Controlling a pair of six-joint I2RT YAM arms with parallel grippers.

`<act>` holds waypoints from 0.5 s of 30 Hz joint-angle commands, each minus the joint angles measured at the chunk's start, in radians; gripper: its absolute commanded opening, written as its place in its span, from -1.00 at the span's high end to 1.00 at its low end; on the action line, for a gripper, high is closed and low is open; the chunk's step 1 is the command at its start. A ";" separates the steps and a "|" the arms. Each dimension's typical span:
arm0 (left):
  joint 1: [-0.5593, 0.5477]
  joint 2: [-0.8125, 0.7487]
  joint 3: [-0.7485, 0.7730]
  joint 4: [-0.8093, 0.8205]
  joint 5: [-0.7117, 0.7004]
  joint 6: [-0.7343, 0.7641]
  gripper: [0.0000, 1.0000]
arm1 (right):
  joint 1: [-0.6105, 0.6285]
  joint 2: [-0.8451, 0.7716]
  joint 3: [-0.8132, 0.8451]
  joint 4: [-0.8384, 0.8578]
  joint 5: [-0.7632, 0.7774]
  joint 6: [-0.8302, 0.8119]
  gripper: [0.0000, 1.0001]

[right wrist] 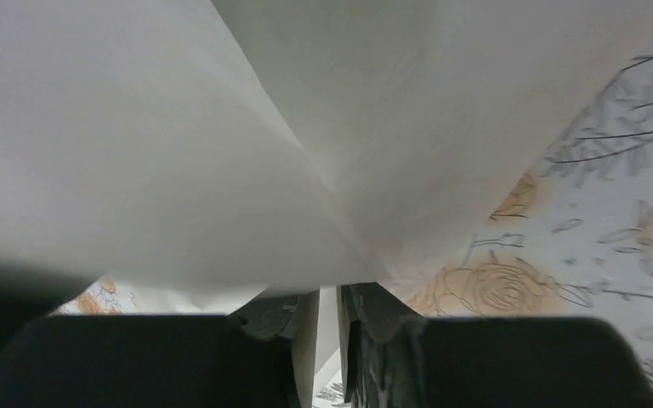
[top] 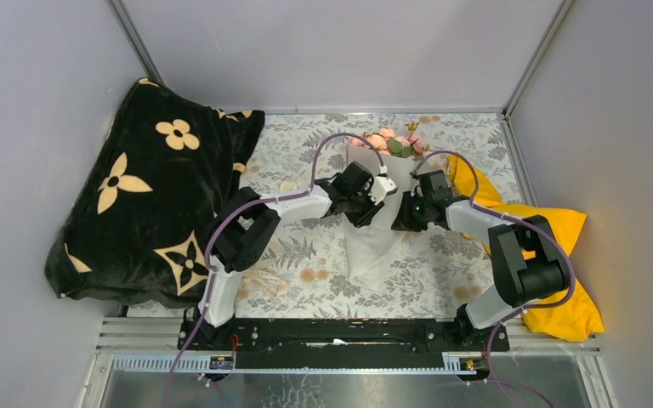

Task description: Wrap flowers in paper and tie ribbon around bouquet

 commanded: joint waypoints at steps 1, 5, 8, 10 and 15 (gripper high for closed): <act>-0.035 0.017 -0.034 0.013 -0.055 0.013 0.21 | -0.040 -0.099 0.074 -0.023 0.047 -0.046 0.56; -0.068 -0.006 -0.073 0.013 -0.065 -0.047 0.21 | -0.044 -0.100 0.155 -0.055 0.038 -0.088 0.32; -0.100 -0.022 -0.093 0.014 -0.087 -0.105 0.20 | -0.044 -0.078 0.200 -0.078 0.099 -0.074 -0.28; -0.111 -0.022 -0.092 0.013 -0.089 -0.130 0.20 | -0.051 -0.057 0.224 -0.111 0.191 -0.062 -0.71; -0.113 -0.019 -0.082 0.011 -0.095 -0.135 0.19 | -0.064 -0.027 0.217 -0.067 0.195 -0.100 -0.99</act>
